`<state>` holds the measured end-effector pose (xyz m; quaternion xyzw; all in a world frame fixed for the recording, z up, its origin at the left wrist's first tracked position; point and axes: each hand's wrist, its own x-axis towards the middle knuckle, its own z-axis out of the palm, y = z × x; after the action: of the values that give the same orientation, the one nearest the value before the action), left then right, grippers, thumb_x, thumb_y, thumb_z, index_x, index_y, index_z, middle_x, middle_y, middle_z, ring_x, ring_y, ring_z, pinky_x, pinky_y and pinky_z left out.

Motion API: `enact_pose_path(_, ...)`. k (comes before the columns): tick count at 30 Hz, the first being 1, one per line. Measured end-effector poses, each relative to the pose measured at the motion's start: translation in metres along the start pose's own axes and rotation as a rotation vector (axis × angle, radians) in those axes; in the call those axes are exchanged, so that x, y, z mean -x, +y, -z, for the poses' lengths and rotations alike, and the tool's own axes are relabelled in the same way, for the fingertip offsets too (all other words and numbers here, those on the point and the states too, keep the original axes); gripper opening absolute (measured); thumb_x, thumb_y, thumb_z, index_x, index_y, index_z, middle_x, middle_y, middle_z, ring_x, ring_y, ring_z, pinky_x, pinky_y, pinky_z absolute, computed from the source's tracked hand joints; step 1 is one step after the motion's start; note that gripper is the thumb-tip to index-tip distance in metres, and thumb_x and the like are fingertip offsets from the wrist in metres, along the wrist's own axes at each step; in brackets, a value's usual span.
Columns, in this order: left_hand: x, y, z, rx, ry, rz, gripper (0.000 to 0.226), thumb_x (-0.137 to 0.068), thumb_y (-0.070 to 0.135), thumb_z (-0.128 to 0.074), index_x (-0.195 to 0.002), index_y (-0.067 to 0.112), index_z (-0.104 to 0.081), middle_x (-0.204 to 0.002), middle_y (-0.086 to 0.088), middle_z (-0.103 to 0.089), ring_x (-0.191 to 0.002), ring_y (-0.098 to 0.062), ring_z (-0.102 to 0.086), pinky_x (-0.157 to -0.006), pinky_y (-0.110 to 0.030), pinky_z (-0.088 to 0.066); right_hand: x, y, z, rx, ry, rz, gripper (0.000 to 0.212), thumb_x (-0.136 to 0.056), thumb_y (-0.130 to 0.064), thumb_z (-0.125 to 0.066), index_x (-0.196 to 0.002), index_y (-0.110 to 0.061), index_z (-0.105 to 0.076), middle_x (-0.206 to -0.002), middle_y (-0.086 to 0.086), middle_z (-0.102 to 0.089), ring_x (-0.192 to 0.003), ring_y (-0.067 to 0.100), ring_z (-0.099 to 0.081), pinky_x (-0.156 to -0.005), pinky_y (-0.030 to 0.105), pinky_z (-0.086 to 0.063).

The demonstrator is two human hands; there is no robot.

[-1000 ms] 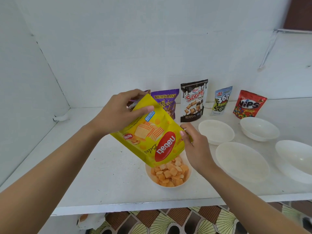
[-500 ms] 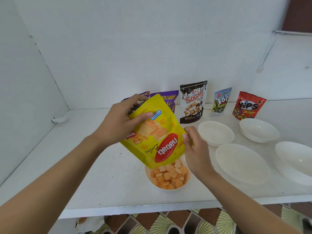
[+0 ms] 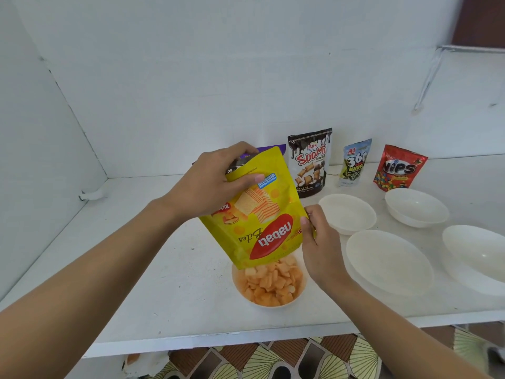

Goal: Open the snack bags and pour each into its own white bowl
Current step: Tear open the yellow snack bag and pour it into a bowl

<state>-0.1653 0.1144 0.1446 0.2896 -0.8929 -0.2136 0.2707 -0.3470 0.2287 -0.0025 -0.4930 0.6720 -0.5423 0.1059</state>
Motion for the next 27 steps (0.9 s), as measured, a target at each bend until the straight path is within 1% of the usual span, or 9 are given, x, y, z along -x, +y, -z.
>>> enact_pose_path(3,-0.003,0.003,0.001,-0.005,0.010,-0.022,0.041,-0.092,0.050,-0.062,-0.129,0.037,-0.054,-0.108,0.018,-0.062,-0.093,-0.003,-0.065,-0.076,-0.024,-0.058,0.000,-0.001,0.001,-0.001,0.031,0.018,0.025,-0.104,-0.038,-0.033,-0.105,-0.019,-0.050,-0.086,-0.008,-0.068,-0.076,0.010,-0.067,-0.063,0.045,-0.058)
enact_pose_path(5,-0.006,0.005,0.002,-0.012,0.026,-0.037,0.040,-0.091,0.050,-0.063,-0.128,0.038,-0.054,-0.107,0.017,-0.063,-0.090,-0.001,-0.065,-0.072,-0.021,-0.056,-0.001,-0.002,0.002,-0.002,0.038,0.032,0.024,-0.105,-0.036,-0.033,-0.104,-0.019,-0.050,-0.086,-0.008,-0.068,-0.076,0.010,-0.066,-0.062,0.043,-0.058)
enact_pose_path(9,-0.008,0.004,-0.001,-0.025,0.017,-0.050,0.027,-0.092,0.045,-0.065,-0.116,0.037,-0.057,-0.092,0.025,-0.062,-0.083,0.006,-0.063,-0.065,-0.011,-0.050,0.000,0.000,0.001,0.014,-0.025,0.042,0.024,-0.105,-0.033,-0.034,-0.099,-0.018,-0.051,-0.080,-0.014,-0.064,-0.071,0.008,-0.063,-0.060,0.042,-0.055)
enact_pose_path(11,-0.007,0.002,-0.005,-0.021,0.018,-0.042,0.029,-0.091,0.046,-0.066,-0.117,0.036,-0.057,-0.091,0.030,-0.059,-0.081,0.011,-0.061,-0.063,-0.005,-0.046,0.000,0.003,0.001,0.017,-0.016,0.041,0.025,-0.104,-0.035,-0.033,-0.100,-0.018,-0.050,-0.081,-0.012,-0.065,-0.071,0.009,-0.063,-0.061,0.044,-0.055)
enact_pose_path(13,-0.006,0.003,-0.004,-0.011,0.040,-0.048,0.034,-0.090,0.049,-0.066,-0.119,0.035,-0.058,-0.093,0.028,-0.060,-0.084,0.011,-0.062,-0.066,-0.008,-0.049,-0.002,0.003,0.003,0.005,0.012,0.044,0.024,-0.105,-0.035,-0.033,-0.102,-0.017,-0.049,-0.083,-0.007,-0.066,-0.073,0.011,-0.065,-0.061,0.043,-0.055)
enact_pose_path(18,-0.009,0.012,0.006,-0.016,0.112,-0.094,0.031,-0.092,0.048,-0.065,-0.119,0.034,-0.059,-0.098,0.015,-0.067,-0.086,0.000,-0.065,-0.071,-0.015,-0.049,-0.005,-0.005,0.006,-0.049,0.069,0.101,0.021,-0.107,-0.031,-0.034,-0.106,-0.017,-0.049,-0.089,-0.004,-0.067,-0.078,0.010,-0.066,-0.060,0.028,-0.055)
enact_pose_path(22,-0.003,0.005,-0.006,-0.028,0.009,-0.080,0.021,-0.094,0.042,-0.064,-0.113,0.037,-0.055,-0.096,0.019,-0.065,-0.085,-0.001,-0.066,-0.070,-0.022,-0.052,0.000,0.004,0.003,0.010,-0.013,0.055,0.023,-0.105,-0.032,-0.035,-0.098,-0.016,-0.049,-0.078,-0.011,-0.064,-0.070,0.010,-0.062,-0.059,0.043,-0.055)
enact_pose_path(24,-0.001,0.001,-0.011,-0.011,-0.014,-0.043,0.022,-0.093,0.039,-0.066,-0.112,0.039,-0.053,-0.097,0.020,-0.062,-0.090,-0.006,-0.067,-0.073,-0.027,-0.056,0.002,0.008,0.001,0.001,-0.033,0.048,0.025,-0.103,-0.035,-0.035,-0.096,-0.016,-0.050,-0.080,-0.015,-0.063,-0.070,0.009,-0.062,-0.060,0.044,-0.055)
enact_pose_path(27,-0.004,0.002,-0.006,0.019,0.034,-0.048,0.021,-0.091,0.039,-0.069,-0.109,0.040,-0.057,-0.097,0.019,-0.065,-0.092,-0.008,-0.068,-0.079,-0.031,-0.059,0.000,0.007,0.002,-0.006,-0.010,0.056,0.022,-0.105,-0.033,-0.036,-0.100,-0.017,-0.050,-0.080,-0.007,-0.065,-0.071,0.013,-0.064,-0.060,0.047,-0.055)
